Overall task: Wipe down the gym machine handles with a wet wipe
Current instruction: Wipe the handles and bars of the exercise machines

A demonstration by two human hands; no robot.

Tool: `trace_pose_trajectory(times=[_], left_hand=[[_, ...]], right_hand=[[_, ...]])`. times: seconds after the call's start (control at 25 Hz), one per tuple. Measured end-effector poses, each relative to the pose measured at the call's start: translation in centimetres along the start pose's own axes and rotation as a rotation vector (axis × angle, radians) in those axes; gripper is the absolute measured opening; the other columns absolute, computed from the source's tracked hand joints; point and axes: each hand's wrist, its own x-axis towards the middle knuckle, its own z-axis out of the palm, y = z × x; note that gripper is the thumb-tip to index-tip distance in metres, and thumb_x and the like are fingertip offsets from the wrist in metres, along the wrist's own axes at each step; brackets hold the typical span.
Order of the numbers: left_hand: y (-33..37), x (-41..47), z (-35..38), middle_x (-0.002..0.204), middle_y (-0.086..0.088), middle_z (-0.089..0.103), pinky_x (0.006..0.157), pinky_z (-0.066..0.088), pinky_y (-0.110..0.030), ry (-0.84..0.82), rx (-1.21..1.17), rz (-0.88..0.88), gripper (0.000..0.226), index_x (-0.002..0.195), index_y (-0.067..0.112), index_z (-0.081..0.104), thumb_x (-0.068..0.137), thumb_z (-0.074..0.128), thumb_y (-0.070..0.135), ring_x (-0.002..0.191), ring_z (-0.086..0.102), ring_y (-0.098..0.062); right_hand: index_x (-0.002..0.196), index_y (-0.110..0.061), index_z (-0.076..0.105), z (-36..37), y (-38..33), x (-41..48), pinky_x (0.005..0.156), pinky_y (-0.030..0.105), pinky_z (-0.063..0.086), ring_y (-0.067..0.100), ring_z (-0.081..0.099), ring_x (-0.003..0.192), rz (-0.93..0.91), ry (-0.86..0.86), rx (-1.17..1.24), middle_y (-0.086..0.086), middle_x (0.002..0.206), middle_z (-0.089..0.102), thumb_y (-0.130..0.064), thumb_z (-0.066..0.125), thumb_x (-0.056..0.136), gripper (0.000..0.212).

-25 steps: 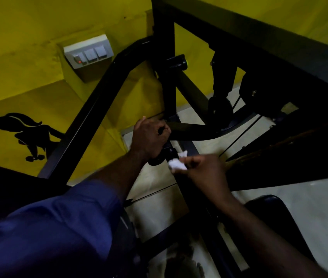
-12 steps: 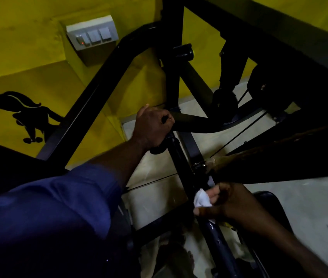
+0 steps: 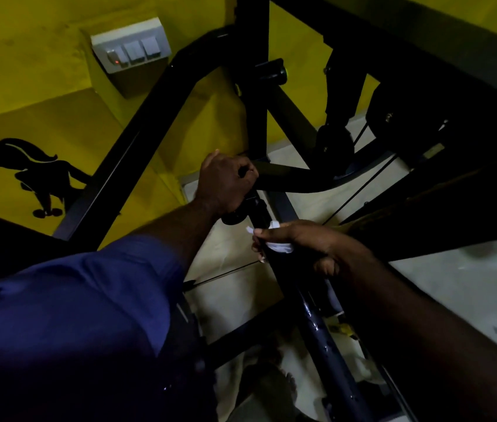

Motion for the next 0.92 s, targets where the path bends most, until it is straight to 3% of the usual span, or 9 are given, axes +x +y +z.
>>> trace_pose_trajectory(times=[0.12,0.28,0.44,0.52,0.68,0.72,0.8,0.84,0.92], left_hand=[[-0.1,0.0,0.1,0.099,0.004,0.076,0.118,0.013,-0.031,-0.008,0.000,-0.014,0.037,0.094,0.025,0.075,0.088,0.046,0.047,0.106,0.065,-0.019],[-0.2,0.3,0.3,0.097,0.002,0.076,0.120,0.020,-0.037,-0.013,0.023,-0.022,0.043,0.094,0.026,0.075,0.085,0.043,0.052,0.105,0.065,-0.020],[-0.6,0.4,0.5,0.097,0.003,0.076,0.121,0.019,-0.037,-0.021,0.007,-0.034,0.049,0.094,0.028,0.075,0.082,0.038,0.058,0.106,0.065,-0.019],[-0.5,0.4,0.4,0.098,0.005,0.076,0.120,0.014,-0.033,-0.010,-0.004,-0.043,0.038,0.091,0.030,0.074,0.084,0.044,0.052,0.106,0.065,-0.019],[0.1,0.0,0.2,0.100,0.004,0.077,0.119,0.014,-0.032,0.000,-0.024,-0.027,0.032,0.091,0.029,0.075,0.086,0.048,0.046,0.107,0.065,-0.019],[0.2,-0.1,0.0,0.100,0.004,0.077,0.119,0.014,-0.032,-0.004,-0.015,-0.028,0.033,0.092,0.028,0.075,0.086,0.048,0.045,0.107,0.065,-0.019],[0.1,0.0,-0.1,0.099,0.003,0.077,0.121,0.016,-0.035,-0.019,-0.010,-0.033,0.032,0.091,0.028,0.075,0.086,0.048,0.045,0.107,0.065,-0.020],[0.2,-0.1,-0.1,0.099,0.004,0.077,0.121,0.019,-0.038,-0.022,-0.010,-0.029,0.031,0.090,0.029,0.075,0.086,0.049,0.045,0.106,0.065,-0.020],[0.3,0.0,-0.3,0.097,0.005,0.077,0.121,0.024,-0.043,-0.021,-0.010,-0.011,0.029,0.088,0.030,0.075,0.086,0.049,0.044,0.103,0.067,-0.020]], right_hand=[[0.092,-0.006,0.064,1.2,-0.7,0.8,0.063,0.028,0.057,0.017,0.065,0.067,-0.039,0.021,-0.095,0.008,0.082,0.063,-0.017,0.076,0.093,0.016],[0.087,-0.012,0.065,1.4,0.1,-0.9,0.057,0.025,0.053,0.012,0.063,0.060,-0.088,0.044,-0.214,0.005,0.076,0.062,-0.023,0.076,0.093,0.018],[0.094,0.001,0.067,0.0,6.2,-6.8,0.076,0.041,0.059,0.029,0.073,0.073,-0.012,0.027,-0.507,0.019,0.084,0.076,-0.049,0.078,0.087,0.052],[0.094,0.000,0.064,0.0,8.4,-7.8,0.081,0.044,0.061,0.029,0.072,0.070,-0.014,0.137,-0.616,0.013,0.078,0.074,-0.054,0.082,0.081,0.058],[0.063,-0.013,0.046,1.7,4.8,-3.8,0.062,0.026,0.044,0.013,0.053,0.057,-0.039,0.306,-0.989,0.002,0.058,0.051,-0.060,0.072,0.086,0.059],[0.069,-0.015,0.050,2.0,3.4,-1.5,0.066,0.026,0.042,0.013,0.054,0.063,-0.067,0.329,-1.096,0.003,0.066,0.053,-0.062,0.065,0.091,0.053],[0.122,-0.008,0.059,2.6,0.8,3.1,0.083,0.031,0.049,0.023,0.066,0.096,-0.111,0.394,-1.249,0.015,0.104,0.066,-0.063,0.055,0.096,0.060],[0.144,-0.005,0.045,2.8,0.4,5.0,0.091,0.034,0.049,0.029,0.063,0.114,-0.149,0.429,-1.290,0.019,0.126,0.061,-0.061,0.056,0.097,0.074],[0.154,-0.004,0.028,3.2,1.2,5.6,0.102,0.038,0.045,0.033,0.051,0.132,-0.258,0.484,-1.355,0.019,0.146,0.046,-0.059,0.058,0.096,0.085]])
